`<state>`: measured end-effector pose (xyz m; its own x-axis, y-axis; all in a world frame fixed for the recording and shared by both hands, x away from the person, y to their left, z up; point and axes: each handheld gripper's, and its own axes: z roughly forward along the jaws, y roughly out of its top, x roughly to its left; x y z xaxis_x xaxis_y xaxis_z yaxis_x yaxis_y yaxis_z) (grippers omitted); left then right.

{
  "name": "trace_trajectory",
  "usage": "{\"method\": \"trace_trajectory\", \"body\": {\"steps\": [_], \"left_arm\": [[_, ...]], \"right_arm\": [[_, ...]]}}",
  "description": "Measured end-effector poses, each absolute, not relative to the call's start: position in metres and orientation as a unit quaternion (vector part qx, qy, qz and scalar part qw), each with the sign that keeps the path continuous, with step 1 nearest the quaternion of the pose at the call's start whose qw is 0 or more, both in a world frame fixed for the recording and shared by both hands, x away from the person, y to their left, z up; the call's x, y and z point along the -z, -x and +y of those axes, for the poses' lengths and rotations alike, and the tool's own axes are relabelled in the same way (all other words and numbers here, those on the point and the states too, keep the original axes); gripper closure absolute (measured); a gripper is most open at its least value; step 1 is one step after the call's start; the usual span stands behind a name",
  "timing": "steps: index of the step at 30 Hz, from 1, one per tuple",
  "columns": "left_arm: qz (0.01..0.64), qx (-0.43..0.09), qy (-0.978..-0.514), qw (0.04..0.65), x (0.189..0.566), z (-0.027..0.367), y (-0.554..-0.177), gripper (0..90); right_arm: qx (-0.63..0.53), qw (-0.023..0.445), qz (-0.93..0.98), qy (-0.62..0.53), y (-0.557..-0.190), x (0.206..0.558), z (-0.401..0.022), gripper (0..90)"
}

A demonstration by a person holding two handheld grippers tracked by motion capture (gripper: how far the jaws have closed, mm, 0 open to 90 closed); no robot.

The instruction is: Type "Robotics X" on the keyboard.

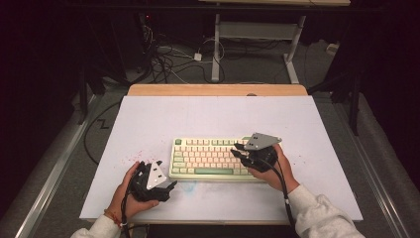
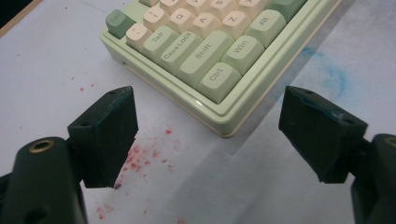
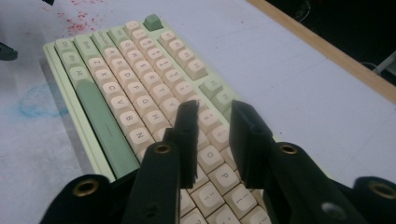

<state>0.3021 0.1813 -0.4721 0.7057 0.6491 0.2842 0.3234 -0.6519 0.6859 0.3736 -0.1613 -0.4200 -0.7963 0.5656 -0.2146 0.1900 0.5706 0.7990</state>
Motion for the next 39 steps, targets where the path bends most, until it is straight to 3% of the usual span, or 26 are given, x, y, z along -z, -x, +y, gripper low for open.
{"method": "trace_trajectory", "body": {"steps": [8, 13, 39], "left_arm": [[0.287, -0.258, -0.866, 0.318, 0.471, 0.182, -0.302, 18.7], [0.289, -0.26, -0.864, 0.319, 0.47, 0.183, -0.302, 19.6], [0.296, -0.269, -0.853, 0.335, 0.461, 0.184, -0.301, 25.6]], "right_arm": [[-0.434, 0.246, 0.837, -0.225, -0.359, 0.409, -0.174, 46.4], [-0.449, 0.266, 0.822, -0.229, -0.347, 0.406, -0.186, 36.1], [-0.43, 0.318, 0.798, -0.279, -0.317, 0.43, -0.247, 23.5]]}}
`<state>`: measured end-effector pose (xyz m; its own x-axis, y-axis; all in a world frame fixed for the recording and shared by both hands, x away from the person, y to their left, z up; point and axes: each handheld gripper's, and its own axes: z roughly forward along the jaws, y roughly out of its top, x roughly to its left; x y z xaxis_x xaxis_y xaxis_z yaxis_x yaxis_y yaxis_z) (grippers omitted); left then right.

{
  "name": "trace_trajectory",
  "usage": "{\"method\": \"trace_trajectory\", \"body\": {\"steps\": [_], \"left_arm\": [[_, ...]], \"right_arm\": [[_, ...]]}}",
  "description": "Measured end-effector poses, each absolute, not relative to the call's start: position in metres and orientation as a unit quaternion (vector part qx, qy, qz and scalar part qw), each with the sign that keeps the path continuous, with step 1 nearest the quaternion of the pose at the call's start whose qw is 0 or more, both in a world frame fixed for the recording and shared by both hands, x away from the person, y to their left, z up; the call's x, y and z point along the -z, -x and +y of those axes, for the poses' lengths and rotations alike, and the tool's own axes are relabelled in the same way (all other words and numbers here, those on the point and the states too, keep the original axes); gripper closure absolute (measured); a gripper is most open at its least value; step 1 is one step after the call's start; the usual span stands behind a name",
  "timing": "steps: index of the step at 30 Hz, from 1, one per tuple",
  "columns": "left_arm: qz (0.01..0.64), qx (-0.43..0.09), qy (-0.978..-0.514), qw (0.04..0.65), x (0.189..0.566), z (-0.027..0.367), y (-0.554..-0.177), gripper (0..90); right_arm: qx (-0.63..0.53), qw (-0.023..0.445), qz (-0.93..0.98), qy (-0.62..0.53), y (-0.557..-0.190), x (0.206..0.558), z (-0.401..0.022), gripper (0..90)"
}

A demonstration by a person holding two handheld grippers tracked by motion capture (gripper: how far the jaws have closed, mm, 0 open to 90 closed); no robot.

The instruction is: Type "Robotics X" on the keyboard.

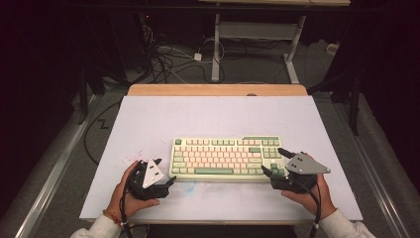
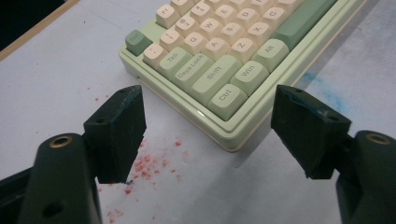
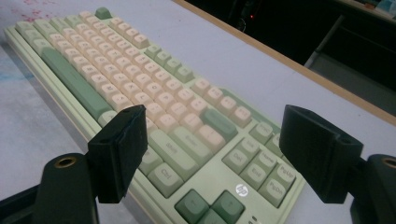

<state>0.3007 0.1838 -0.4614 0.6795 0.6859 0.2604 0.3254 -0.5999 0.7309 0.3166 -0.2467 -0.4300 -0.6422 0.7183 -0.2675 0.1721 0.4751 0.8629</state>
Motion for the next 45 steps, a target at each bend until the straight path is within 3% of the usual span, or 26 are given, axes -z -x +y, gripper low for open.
{"method": "trace_trajectory", "body": {"steps": [7, 10, 16, 22, 45], "left_arm": [[0.292, -0.255, -0.856, 0.341, 0.459, 0.182, -0.301, 37.6], [0.284, -0.242, -0.86, 0.347, 0.457, 0.182, -0.301, 46.3], [0.285, -0.212, -0.868, 0.347, 0.456, 0.18, -0.306, 73.1], [0.282, -0.204, -0.874, 0.338, 0.453, 0.175, -0.309, 87.0], [0.26, -0.183, -0.892, 0.322, 0.433, 0.123, -0.352, 87.1]], "right_arm": [[-0.417, 0.324, 0.801, -0.281, -0.312, 0.439, -0.253, 23.2], [-0.412, 0.327, 0.804, -0.278, -0.309, 0.443, -0.254, 23.2], [-0.402, 0.326, 0.809, -0.279, -0.305, 0.448, -0.257, 23.4], [-0.399, 0.327, 0.81, -0.28, -0.303, 0.449, -0.259, 23.6], [-0.382, 0.32, 0.822, -0.276, -0.306, 0.454, -0.254, 24.3]]}}
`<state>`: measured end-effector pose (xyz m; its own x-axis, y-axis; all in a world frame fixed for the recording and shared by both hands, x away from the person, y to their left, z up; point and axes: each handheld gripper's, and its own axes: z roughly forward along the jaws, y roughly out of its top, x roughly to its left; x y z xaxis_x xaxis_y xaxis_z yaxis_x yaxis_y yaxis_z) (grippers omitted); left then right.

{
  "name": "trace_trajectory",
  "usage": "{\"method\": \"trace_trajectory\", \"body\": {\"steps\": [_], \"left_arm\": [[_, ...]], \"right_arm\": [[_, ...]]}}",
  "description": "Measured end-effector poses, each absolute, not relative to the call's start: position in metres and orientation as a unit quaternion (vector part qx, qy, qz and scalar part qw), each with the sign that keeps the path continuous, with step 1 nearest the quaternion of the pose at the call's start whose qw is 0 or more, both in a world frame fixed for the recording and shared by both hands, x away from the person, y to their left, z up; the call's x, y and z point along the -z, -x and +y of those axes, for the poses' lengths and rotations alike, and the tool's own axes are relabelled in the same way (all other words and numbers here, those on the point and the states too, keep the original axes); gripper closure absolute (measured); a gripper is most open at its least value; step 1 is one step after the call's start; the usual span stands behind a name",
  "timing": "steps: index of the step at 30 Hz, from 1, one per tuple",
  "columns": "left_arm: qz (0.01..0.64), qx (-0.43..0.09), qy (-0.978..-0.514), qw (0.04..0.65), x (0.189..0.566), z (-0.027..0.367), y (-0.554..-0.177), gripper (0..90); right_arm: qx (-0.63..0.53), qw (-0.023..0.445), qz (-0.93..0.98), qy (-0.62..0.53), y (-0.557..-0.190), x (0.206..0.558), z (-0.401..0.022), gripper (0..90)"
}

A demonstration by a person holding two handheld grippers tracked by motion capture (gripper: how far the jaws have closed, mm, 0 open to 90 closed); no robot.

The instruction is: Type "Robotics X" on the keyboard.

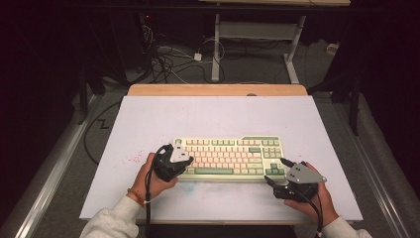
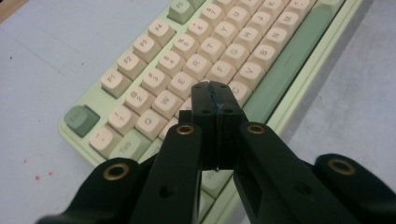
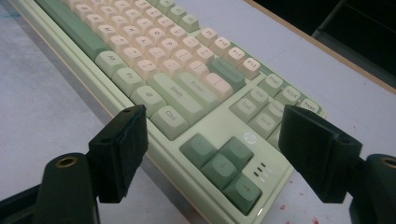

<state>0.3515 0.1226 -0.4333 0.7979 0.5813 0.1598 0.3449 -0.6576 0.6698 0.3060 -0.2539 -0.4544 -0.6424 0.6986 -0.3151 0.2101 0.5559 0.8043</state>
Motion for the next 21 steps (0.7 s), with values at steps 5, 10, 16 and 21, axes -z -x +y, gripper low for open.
{"method": "trace_trajectory", "body": {"steps": [5, 10, 16, 21], "left_arm": [[0.255, -0.184, -0.894, 0.319, 0.432, 0.108, -0.362, 87.0], [0.242, -0.179, -0.902, 0.309, 0.432, 0.089, -0.373, 87.0], [0.238, -0.18, -0.907, 0.298, 0.435, 0.073, -0.385, 86.7], [0.239, -0.178, -0.91, 0.29, 0.439, 0.066, -0.391, 86.4]], "right_arm": [[-0.38, 0.317, 0.824, -0.275, -0.306, 0.456, -0.254, 24.4], [-0.377, 0.315, 0.826, -0.276, -0.307, 0.457, -0.254, 24.4], [-0.377, 0.314, 0.827, -0.276, -0.306, 0.457, -0.254, 24.5], [-0.375, 0.311, 0.829, -0.275, -0.307, 0.458, -0.254, 24.5]]}}
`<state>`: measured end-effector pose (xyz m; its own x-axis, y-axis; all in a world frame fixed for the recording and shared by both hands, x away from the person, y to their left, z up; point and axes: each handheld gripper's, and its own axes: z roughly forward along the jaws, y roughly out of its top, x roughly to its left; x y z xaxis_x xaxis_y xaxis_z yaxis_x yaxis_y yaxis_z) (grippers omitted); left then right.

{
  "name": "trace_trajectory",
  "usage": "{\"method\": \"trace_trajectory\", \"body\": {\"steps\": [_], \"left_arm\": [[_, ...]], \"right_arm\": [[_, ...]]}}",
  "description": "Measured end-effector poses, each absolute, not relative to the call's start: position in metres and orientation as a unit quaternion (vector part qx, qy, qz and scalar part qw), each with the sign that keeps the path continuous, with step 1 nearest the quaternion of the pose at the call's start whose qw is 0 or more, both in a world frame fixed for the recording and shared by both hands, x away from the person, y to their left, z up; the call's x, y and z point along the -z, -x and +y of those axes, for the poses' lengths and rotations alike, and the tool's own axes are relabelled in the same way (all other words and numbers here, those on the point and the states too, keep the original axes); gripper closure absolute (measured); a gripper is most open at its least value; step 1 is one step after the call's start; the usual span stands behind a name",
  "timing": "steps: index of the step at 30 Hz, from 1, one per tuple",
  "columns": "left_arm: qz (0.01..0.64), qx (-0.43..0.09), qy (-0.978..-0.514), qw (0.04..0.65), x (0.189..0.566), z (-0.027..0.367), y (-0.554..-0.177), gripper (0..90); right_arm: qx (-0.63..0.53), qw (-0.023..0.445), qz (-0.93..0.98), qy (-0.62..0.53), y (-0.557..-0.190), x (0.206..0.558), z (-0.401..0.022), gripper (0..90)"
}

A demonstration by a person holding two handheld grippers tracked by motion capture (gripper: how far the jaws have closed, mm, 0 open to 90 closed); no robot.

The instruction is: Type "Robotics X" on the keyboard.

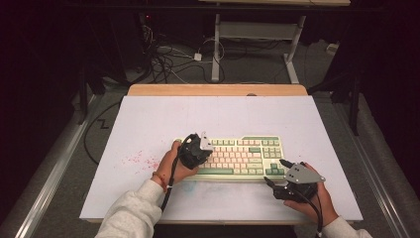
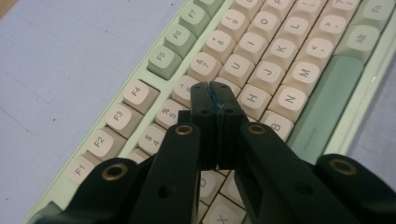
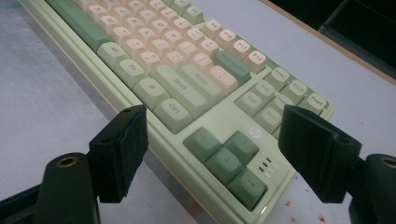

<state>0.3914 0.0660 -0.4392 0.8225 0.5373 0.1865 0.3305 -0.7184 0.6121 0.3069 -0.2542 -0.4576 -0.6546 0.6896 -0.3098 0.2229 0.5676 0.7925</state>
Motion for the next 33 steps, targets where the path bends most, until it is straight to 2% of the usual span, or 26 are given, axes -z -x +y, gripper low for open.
{"method": "trace_trajectory", "body": {"steps": [11, 26, 33], "left_arm": [[0.233, -0.17, -0.921, 0.262, 0.446, 0.059, -0.399, 86.6], [0.237, -0.195, -0.901, 0.308, 0.428, 0.079, -0.388, 82.9], [0.228, -0.209, -0.894, 0.323, 0.422, 0.09, -0.378, 75.0]], "right_arm": [[-0.369, 0.308, 0.833, -0.274, -0.307, 0.459, -0.253, 24.6], [-0.37, 0.311, 0.832, -0.273, -0.308, 0.458, -0.254, 24.8], [-0.372, 0.312, 0.83, -0.274, -0.308, 0.457, -0.255, 24.9]]}}
